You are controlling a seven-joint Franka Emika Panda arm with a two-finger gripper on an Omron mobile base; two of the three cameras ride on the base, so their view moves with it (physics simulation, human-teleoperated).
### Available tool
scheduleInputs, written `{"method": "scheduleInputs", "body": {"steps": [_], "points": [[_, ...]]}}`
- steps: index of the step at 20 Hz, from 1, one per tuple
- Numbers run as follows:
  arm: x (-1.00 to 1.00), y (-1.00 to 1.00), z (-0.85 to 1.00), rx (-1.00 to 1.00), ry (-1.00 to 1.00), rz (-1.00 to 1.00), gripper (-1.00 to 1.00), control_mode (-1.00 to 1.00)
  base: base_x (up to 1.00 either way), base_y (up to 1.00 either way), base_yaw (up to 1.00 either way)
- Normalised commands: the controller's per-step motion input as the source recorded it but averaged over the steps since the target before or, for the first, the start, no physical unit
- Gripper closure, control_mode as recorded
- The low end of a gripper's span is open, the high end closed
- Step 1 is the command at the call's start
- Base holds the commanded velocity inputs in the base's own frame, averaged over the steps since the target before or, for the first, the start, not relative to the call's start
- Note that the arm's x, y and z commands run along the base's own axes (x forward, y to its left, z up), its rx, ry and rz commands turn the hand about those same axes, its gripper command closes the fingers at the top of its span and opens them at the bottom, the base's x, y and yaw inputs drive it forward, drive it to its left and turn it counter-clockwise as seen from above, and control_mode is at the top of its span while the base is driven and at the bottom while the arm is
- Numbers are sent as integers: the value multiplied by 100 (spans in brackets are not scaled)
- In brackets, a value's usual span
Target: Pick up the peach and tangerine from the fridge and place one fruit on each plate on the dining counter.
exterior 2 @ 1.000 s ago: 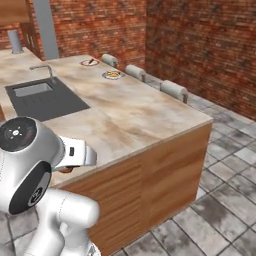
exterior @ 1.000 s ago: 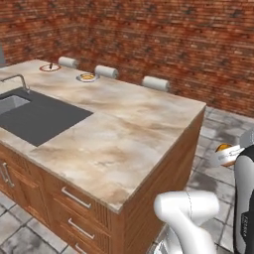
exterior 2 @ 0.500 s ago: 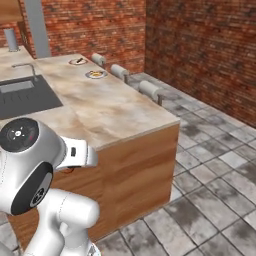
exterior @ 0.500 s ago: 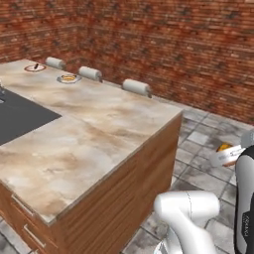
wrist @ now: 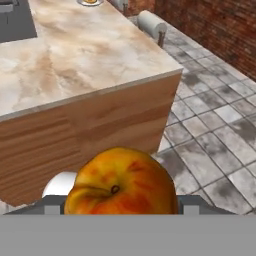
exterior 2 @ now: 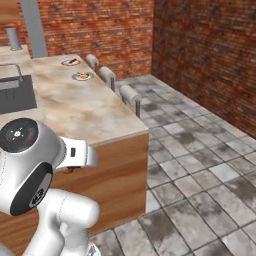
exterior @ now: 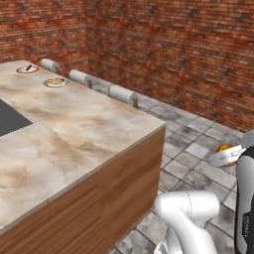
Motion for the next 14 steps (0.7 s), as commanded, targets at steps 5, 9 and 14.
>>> {"method": "scheduleInputs", "body": {"steps": [5,9,14], "points": [[0,0,0,0,0,0,100,100,46,-100,29],[0,0,0,0,0,0,100,100,46,-100,29],[0,0,0,0,0,0,100,100,50,-100,30]]}}
